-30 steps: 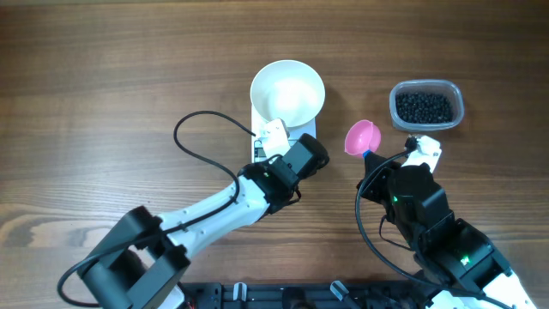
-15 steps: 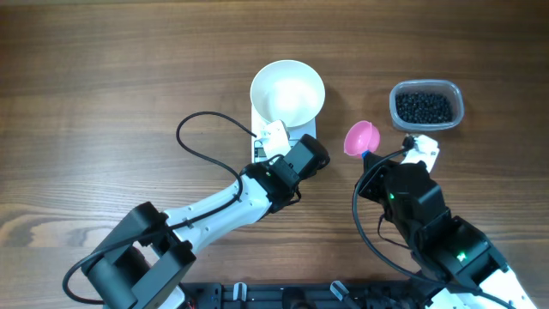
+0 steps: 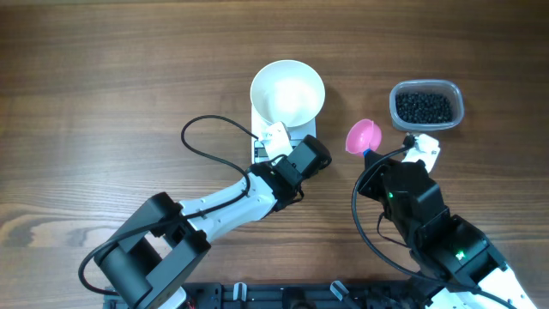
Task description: Scoop item into bowl and weigh 150g on scale
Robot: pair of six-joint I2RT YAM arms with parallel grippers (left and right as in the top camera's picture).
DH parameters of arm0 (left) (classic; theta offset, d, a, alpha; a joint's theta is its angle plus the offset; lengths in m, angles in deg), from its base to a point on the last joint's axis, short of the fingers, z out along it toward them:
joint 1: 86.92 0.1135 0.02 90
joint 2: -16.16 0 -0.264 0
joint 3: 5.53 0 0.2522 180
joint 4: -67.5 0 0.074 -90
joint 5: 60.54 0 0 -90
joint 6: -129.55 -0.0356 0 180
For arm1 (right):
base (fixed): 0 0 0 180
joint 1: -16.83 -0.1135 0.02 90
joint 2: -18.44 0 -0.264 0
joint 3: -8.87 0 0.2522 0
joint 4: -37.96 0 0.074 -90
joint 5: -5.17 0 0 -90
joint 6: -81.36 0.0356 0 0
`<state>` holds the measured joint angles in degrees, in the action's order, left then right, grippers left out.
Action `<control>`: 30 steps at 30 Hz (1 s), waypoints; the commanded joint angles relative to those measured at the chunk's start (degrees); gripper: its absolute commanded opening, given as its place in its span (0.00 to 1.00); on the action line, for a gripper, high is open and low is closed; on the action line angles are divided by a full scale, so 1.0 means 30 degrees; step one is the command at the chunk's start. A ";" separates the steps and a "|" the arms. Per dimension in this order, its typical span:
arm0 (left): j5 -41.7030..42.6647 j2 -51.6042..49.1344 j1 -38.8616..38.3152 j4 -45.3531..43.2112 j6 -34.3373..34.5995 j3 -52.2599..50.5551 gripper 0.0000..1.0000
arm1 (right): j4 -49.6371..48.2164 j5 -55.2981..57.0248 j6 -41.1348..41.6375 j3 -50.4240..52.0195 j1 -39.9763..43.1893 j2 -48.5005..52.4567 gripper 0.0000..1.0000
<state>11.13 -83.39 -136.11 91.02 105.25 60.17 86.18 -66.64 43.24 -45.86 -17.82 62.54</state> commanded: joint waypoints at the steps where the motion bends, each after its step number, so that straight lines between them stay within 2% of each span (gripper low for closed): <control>1: -0.0277 -0.0357 -0.0073 -0.0131 0.0415 -0.0080 0.04 | -0.0481 0.1246 0.0248 -0.0233 0.0058 0.0022 0.04; 16: -0.0874 -0.0685 -0.0044 -0.0058 -0.0328 -0.0058 0.04 | -0.0736 0.2601 0.0219 -0.0240 0.0058 0.0022 0.04; 21: -0.2222 -0.0685 0.0124 -0.0058 -0.0386 -0.0058 0.04 | -0.0903 0.2900 0.0219 -0.0233 0.0058 0.0022 0.04; 30: -0.2222 -0.0838 0.0699 -0.0423 -0.0386 -0.0066 0.04 | -0.0984 0.3111 0.0211 -0.0233 0.0066 0.0022 0.04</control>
<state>6.48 -84.79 -134.51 90.67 104.81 60.17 83.82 -59.01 43.63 -45.86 -17.82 62.54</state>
